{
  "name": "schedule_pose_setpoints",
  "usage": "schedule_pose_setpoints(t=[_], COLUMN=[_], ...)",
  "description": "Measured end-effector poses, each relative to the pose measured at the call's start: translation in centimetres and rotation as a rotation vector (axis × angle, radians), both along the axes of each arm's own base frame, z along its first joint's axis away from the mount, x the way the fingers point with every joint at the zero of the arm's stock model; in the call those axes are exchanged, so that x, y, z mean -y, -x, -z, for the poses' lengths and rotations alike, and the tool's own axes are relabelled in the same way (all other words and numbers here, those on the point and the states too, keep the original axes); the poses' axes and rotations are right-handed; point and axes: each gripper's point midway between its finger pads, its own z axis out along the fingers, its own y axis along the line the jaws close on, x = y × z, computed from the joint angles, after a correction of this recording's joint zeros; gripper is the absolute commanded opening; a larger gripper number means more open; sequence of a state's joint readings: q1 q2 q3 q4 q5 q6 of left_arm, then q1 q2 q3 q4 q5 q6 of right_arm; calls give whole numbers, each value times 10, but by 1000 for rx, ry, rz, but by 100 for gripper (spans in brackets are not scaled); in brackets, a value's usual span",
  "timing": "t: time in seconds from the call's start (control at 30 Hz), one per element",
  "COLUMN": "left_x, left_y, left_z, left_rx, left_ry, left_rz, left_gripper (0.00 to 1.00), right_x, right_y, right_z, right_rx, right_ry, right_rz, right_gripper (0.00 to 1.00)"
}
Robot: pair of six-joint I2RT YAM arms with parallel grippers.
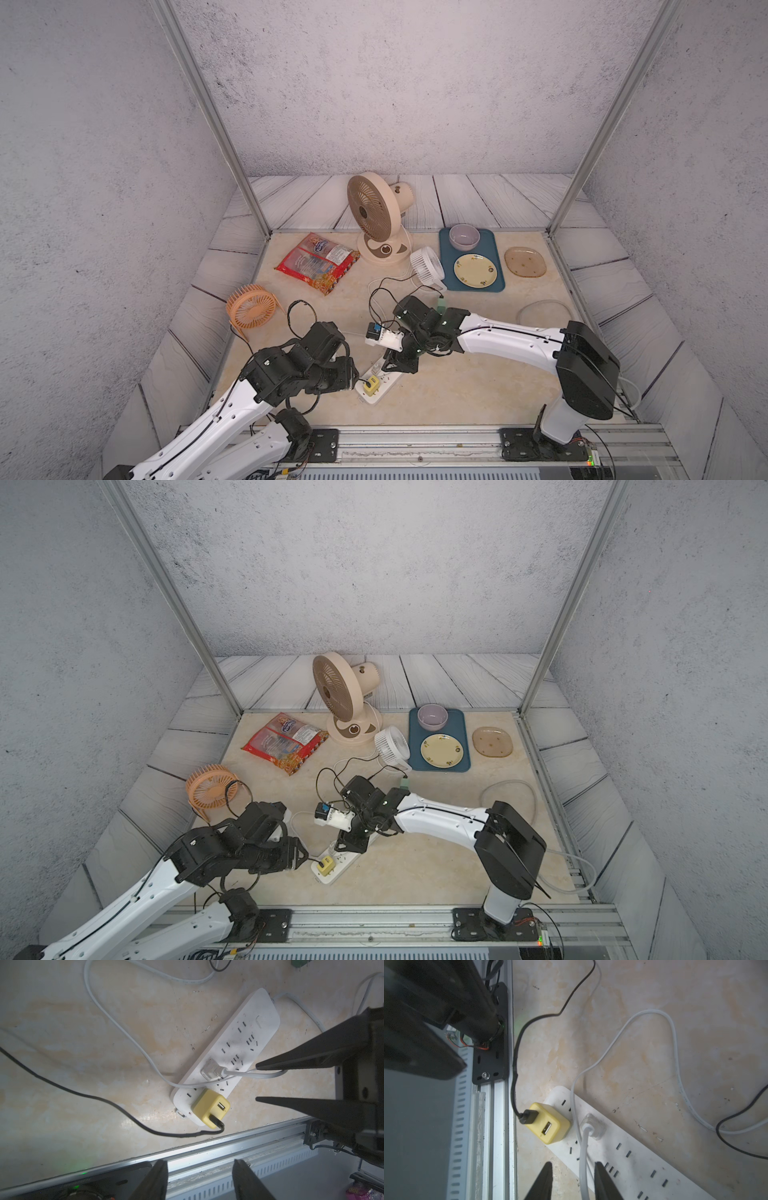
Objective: Unplug the desk fan from the power strip
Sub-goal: Adjust the socket at the center of the board.
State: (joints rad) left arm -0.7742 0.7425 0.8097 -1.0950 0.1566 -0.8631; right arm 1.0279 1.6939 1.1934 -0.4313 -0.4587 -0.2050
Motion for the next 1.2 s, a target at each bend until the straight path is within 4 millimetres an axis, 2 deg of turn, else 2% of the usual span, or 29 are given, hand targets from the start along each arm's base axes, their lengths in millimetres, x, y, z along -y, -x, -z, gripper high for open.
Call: schedule_pose_setpoints(t=[0.23,0.43,0.7,1.0,1.2], left_x=[6,14,18,22,23], left_y=[14,17,15,1,-2], left_z=[6,9,25,28,37], left_rx=[-86,-110,-140,-108,-113], left_ry=[41,107,123,141,128], left_rz=[6,-16,-71,-123,-134], left_gripper=[60,58,46,45,46], right_x=[-3,-2,-4,-7,-8], right_y=[0,2,1,-1,-2], right_z=[4,6,5,4,3], right_rx=[-4,-8,-25,-43,-45], right_ry=[29,40,36,29,24], right_rz=[-12,-15,12,43,57], right_gripper=[20,13,5,0,0])
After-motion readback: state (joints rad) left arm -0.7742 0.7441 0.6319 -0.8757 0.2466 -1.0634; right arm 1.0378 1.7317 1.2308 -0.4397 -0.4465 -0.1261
